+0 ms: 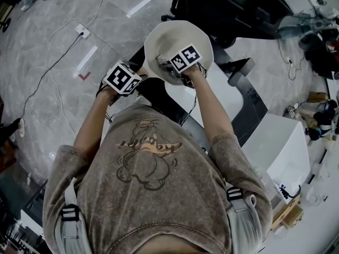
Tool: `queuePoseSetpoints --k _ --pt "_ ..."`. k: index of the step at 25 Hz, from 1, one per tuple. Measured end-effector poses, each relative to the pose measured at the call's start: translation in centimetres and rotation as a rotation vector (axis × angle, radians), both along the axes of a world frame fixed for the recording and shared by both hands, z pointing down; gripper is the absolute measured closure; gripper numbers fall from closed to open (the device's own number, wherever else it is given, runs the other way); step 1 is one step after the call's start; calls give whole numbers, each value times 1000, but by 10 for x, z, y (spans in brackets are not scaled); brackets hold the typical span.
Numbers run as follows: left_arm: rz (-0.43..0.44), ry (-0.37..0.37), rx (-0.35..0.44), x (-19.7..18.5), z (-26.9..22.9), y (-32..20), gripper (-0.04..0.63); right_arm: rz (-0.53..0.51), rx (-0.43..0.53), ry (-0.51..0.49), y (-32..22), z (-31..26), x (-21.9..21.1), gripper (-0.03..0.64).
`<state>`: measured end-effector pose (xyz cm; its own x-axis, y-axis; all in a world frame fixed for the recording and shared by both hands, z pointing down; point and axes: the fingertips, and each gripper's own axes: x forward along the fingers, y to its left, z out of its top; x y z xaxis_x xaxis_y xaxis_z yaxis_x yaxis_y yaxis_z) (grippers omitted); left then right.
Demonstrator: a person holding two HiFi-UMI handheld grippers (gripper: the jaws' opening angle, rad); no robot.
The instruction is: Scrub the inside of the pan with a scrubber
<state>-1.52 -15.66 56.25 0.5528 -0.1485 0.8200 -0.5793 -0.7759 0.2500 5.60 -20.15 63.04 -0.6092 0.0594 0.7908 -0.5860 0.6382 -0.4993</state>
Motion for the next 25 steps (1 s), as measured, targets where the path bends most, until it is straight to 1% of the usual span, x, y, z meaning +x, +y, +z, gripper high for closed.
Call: queuePoseSetpoints --k 2,3,4,5,6,8,11,14,16,20,23,25 --pt "-44 40 47 -2 -16 -11 394 42 33 -9 -6 -7 5 531" --pt "-75 59 75 -4 -25 -17 423 58 54 -10 -8 -12 8 531" --pt "-111 77 106 -7 -33 -24 477 71 79 -9 -11 -17 11 531" --pt "-150 93 136 -10 -41 -31 548 81 108 -11 -13 -23 14 531" --pt "-185 109 162 -12 -48 -38 572 93 140 -21 -16 -31 15 531" --pt "-234 148 196 -15 -61 -46 577 128 214 -70 -20 -53 15 532" --pt "-278 216 229 -16 -84 -51 577 203 364 -175 -23 -96 10 532" --pt "-289 222 304 -16 -103 -53 577 279 512 -262 -19 -136 8 532" --pt "-289 222 349 -14 -110 -53 577 335 582 -309 -14 -158 8 532" --pt "-314 273 396 -11 -120 -51 577 426 705 -365 -2 -185 12 532" --pt "-345 325 439 -11 -125 -52 577 445 797 -392 8 -197 13 532" --pt "-364 367 498 -12 -133 -53 577 453 851 -416 13 -203 14 532"
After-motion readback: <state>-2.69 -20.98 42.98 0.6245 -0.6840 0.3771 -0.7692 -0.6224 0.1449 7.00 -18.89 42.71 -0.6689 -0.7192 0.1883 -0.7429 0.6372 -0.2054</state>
